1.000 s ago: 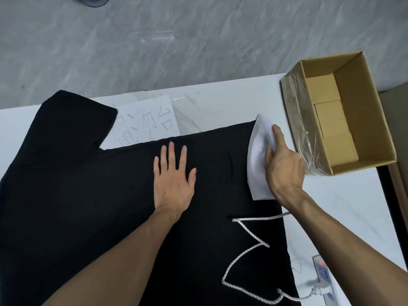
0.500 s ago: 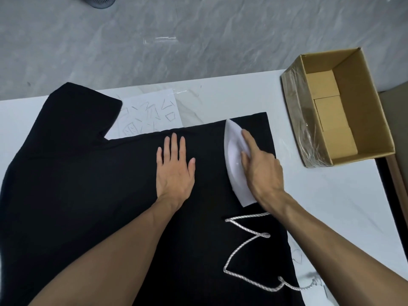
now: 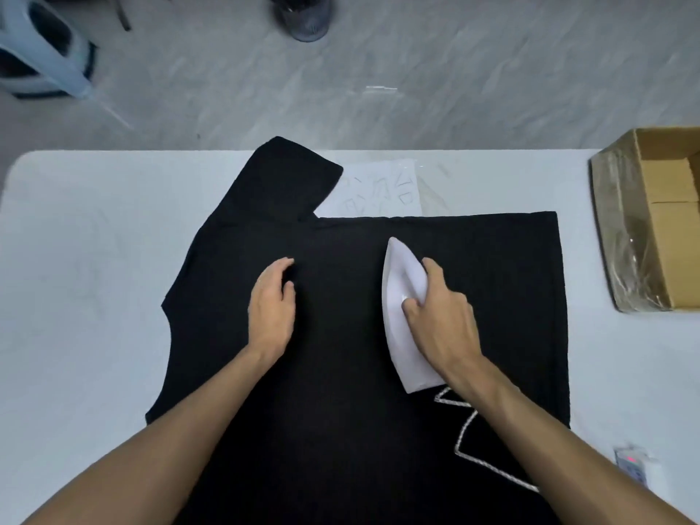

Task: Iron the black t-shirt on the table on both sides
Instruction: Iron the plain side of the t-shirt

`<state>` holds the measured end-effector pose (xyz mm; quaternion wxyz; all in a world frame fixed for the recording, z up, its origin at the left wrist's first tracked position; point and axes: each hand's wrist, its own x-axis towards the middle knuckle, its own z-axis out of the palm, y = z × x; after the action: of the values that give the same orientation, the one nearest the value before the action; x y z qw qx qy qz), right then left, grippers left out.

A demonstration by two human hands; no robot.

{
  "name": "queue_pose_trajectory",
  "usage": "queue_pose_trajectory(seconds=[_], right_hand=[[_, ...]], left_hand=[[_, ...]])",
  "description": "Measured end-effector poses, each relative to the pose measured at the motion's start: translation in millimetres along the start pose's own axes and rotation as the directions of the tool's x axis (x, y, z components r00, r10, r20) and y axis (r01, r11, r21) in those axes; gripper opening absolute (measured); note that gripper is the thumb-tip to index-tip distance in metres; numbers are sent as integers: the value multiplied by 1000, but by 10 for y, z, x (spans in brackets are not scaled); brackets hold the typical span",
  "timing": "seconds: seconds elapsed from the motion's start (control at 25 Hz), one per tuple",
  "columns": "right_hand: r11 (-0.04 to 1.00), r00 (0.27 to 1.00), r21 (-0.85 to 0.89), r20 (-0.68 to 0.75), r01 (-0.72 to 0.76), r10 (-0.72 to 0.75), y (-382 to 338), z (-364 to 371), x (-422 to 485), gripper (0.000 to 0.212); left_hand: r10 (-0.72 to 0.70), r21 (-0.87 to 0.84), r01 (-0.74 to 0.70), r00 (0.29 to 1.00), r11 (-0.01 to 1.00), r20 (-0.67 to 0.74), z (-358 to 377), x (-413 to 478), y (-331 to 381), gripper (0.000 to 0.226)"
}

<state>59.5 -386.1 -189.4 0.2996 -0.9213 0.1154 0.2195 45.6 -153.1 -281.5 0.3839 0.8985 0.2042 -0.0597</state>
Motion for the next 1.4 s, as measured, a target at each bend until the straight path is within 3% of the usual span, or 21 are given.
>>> queue_pose_trajectory(seconds=[0.12, 0.28, 0.4, 0.52, 0.68, 0.8, 0.96, 1.12, 1.28, 1.4], right_hand=[[995, 984, 45, 152, 88, -94, -506, 658, -340, 54], [965, 950, -61, 199, 256, -240, -1031, 1628, -662, 60], [939, 942, -157, 194, 307, -276, -1357, 2186, -834, 63], [925, 957, -259, 160, 278, -243, -1587, 2546, -908, 62], [920, 972, -316, 94, 232, -213, -1679, 2675, -948, 65], [940, 983, -287, 69, 182, -169, -1640, 2618, -943, 64], [972, 991, -190, 39, 136, -130, -1674, 2516, -967, 60], [966, 982, -187, 86, 180, -166, -1885, 2709, -998, 60], [948, 987, -283, 106, 147, -121, -1948, 2885, -997, 63], [948, 990, -290, 98, 128, -104, -1951, 2877, -1003, 62]], left_hand=[[27, 357, -9, 999, 934, -47, -654, -220, -961, 45], [68, 585, -145, 986, 798, 151, -1092, -347, -1882, 51], [107, 605, -241, 963, 759, 249, -1248, -278, -2224, 53], [153, 509, -304, 936, 805, 317, -1323, -151, -2365, 56], [212, 494, -357, 922, 793, 325, -1381, -120, -2452, 58], [197, 514, -348, 925, 784, 326, -1380, -102, -2479, 62], [260, 414, -376, 915, 829, 310, -1505, -49, -2522, 65], [389, 445, -499, 864, 744, 320, -1728, 332, -2475, 62], [402, 510, -708, 702, 489, 588, -1836, 724, -2427, 57], [351, 552, -698, 711, 457, 609, -1842, 746, -2384, 59]])
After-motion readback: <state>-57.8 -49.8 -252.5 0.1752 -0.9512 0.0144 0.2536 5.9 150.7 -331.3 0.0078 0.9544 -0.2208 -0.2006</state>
